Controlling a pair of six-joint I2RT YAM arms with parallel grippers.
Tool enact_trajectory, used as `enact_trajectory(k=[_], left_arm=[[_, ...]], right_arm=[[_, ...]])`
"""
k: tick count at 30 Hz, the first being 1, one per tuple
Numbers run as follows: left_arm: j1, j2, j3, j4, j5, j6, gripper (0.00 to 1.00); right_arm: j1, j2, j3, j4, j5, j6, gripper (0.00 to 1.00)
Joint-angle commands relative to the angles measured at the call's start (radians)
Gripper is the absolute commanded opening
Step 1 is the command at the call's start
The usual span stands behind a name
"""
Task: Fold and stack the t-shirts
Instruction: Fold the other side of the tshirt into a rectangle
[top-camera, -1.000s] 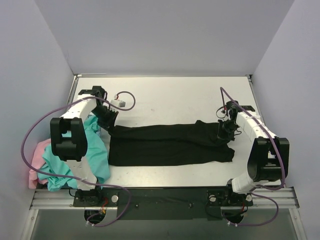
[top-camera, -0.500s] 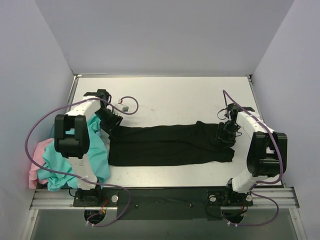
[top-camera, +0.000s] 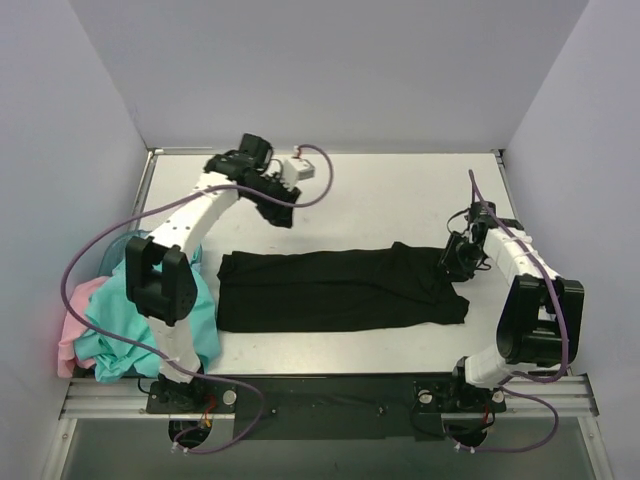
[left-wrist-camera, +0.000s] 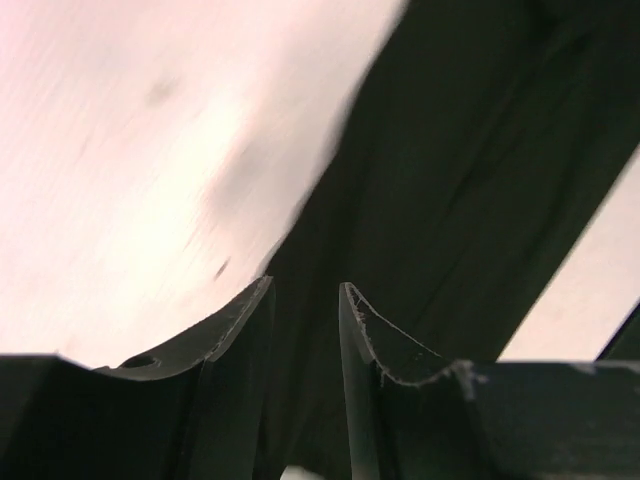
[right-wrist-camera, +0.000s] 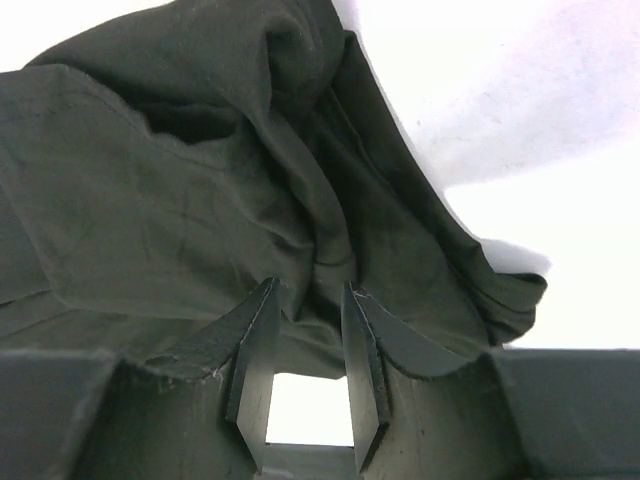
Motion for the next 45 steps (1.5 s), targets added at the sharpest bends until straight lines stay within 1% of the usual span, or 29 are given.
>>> enact_trajectory(k=[1, 3, 4, 6, 8, 12, 15, 19, 24, 26, 27, 29, 30, 33, 35, 36, 37, 39, 42, 45], left_arm=[[-0.227, 0.044, 0.043, 0.195, 0.126, -0.195, 0.42], [-0.307, 0.085, 0.057, 0.284, 0.121, -0.247, 0.43], [-0.325, 0.111, 0.063, 0.353, 0.117, -0.294, 0.45], [-0.39, 0.169, 0.094, 0.416, 0.089, -0.368, 0.47], [-0.436, 0.234, 0.136, 0.441, 0.058, -0.426, 0.48], [-0.5, 0.294, 0.14, 0.545, 0.006, -0.482, 0.5], [-0.52, 0.35, 0.157, 0.558, -0.064, -0.554, 0.51], [-0.529, 0.397, 0.151, 0.556, -0.117, -0.546, 0.5], [-0.533, 0.4, 0.111, 0.574, -0.048, -0.566, 0.48], [-0.533, 0.406, 0.097, 0.587, -0.02, -0.582, 0.47], [-0.534, 0.407, 0.089, 0.596, -0.002, -0.594, 0.45], [-0.536, 0.41, 0.082, 0.611, 0.017, -0.605, 0.36], [-0.537, 0.412, 0.08, 0.619, 0.018, -0.609, 0.29], [-0.537, 0.421, 0.083, 0.625, 0.043, -0.617, 0.23], [-0.537, 0.426, 0.083, 0.624, 0.064, -0.617, 0.16], [-0.537, 0.424, 0.085, 0.62, 0.078, -0.622, 0.06], [-0.536, 0.424, 0.088, 0.619, 0.092, -0.622, 0.01], [-0.533, 0.423, 0.106, 0.593, 0.118, -0.622, 0.0], [-0.522, 0.415, 0.169, 0.506, 0.155, -0.6, 0.0], [-0.507, 0.388, 0.178, 0.452, 0.185, -0.565, 0.0]], right_arm=[[-0.005, 0.022, -0.021, 0.035, -0.03, 0.039, 0.27], [-0.005, 0.019, -0.04, 0.046, -0.026, 0.04, 0.27], [-0.006, 0.023, -0.052, 0.049, -0.024, 0.04, 0.27], [-0.006, 0.042, -0.064, 0.064, -0.02, 0.045, 0.26], [-0.005, 0.059, -0.075, 0.09, -0.05, 0.053, 0.24], [0.0, 0.042, -0.093, 0.102, -0.046, 0.062, 0.22], [0.0, 0.028, -0.104, 0.089, -0.021, 0.056, 0.22], [0.006, 0.017, -0.116, 0.079, -0.018, 0.053, 0.24], [0.072, -0.027, -0.093, 0.038, 0.083, 0.04, 0.27], [0.097, -0.023, -0.081, 0.032, 0.089, 0.042, 0.28], [0.098, -0.015, -0.079, 0.03, 0.091, 0.043, 0.28], [0.098, 0.019, -0.079, 0.03, 0.095, 0.042, 0.27], [0.098, 0.027, -0.081, 0.03, 0.102, 0.036, 0.27], [0.098, 0.04, -0.076, 0.026, 0.126, 0.022, 0.25], [0.098, 0.039, -0.07, 0.021, 0.137, 0.013, 0.14], [0.098, 0.036, -0.067, 0.02, 0.134, 0.01, 0.05], [0.098, 0.033, -0.064, 0.017, 0.129, 0.008, 0.0], [0.098, 0.024, -0.056, 0.006, 0.099, 0.008, 0.0], [0.098, -0.009, -0.041, -0.034, 0.076, 0.007, 0.0], [0.098, -0.061, -0.043, -0.072, 0.06, -0.006, 0.0]])
